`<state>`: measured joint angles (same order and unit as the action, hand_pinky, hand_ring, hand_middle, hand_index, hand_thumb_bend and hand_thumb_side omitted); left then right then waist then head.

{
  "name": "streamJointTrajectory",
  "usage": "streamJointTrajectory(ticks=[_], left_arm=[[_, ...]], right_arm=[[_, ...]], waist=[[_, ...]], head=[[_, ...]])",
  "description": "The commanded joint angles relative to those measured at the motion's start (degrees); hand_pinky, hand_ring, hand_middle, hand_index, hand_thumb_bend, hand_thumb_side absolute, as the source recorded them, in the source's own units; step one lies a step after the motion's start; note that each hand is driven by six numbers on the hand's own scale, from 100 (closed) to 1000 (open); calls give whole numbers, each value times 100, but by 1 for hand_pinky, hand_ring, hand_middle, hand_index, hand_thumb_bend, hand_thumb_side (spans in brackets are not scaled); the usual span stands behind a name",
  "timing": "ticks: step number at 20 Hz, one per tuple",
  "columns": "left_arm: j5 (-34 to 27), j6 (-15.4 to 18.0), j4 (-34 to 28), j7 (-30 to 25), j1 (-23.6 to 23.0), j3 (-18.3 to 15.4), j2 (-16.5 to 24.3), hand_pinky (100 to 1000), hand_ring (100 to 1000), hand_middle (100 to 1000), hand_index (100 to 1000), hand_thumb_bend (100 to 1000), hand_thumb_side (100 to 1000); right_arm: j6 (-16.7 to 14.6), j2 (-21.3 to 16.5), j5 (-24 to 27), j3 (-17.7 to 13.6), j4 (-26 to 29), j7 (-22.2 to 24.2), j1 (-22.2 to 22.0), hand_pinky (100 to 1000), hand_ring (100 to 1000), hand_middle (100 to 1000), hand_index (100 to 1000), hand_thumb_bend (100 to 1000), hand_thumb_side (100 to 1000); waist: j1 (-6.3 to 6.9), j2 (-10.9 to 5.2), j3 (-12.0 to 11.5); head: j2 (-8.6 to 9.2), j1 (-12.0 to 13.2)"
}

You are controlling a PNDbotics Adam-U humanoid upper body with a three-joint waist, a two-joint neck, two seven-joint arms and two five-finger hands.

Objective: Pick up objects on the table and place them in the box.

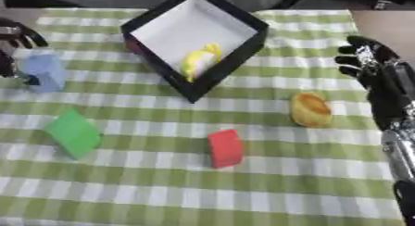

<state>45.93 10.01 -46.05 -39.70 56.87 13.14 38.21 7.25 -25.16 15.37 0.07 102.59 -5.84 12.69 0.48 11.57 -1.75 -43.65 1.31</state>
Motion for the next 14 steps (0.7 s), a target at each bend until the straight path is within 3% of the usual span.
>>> streamJointTrajectory(ticks=[1, 11, 12, 14], left_arm=[[135, -7, 84, 100, 163, -139, 45, 862, 857, 840, 898, 555, 222], [352, 15, 304, -355, 169, -153, -74, 835, 826, 779, 849, 402, 111], [363, -1, 291, -365, 175, -158, -74, 828, 815, 758, 808, 268, 100], [353, -53, 244, -350, 203, -172, -74, 822, 805, 741, 762, 200, 100]], right_arm=[[-7, -48, -35, -20, 57, 16, 94, 829, 774, 711, 820, 100, 670], [-3, -19, -49, -47, 43, -16, 103, 829, 774, 711, 820, 100, 672], [-3, -19, -48, -47, 42, -16, 103, 829, 774, 711, 820, 100, 672], [-2, -19, -47, -47, 38, -15, 100, 829, 774, 711, 820, 100, 671]], waist=[[-48, 21, 27], [-22, 85, 90], [-21, 83, 89], [-22, 72, 84]], head=[[90, 36], [82, 69], [78, 69], [67, 68]])
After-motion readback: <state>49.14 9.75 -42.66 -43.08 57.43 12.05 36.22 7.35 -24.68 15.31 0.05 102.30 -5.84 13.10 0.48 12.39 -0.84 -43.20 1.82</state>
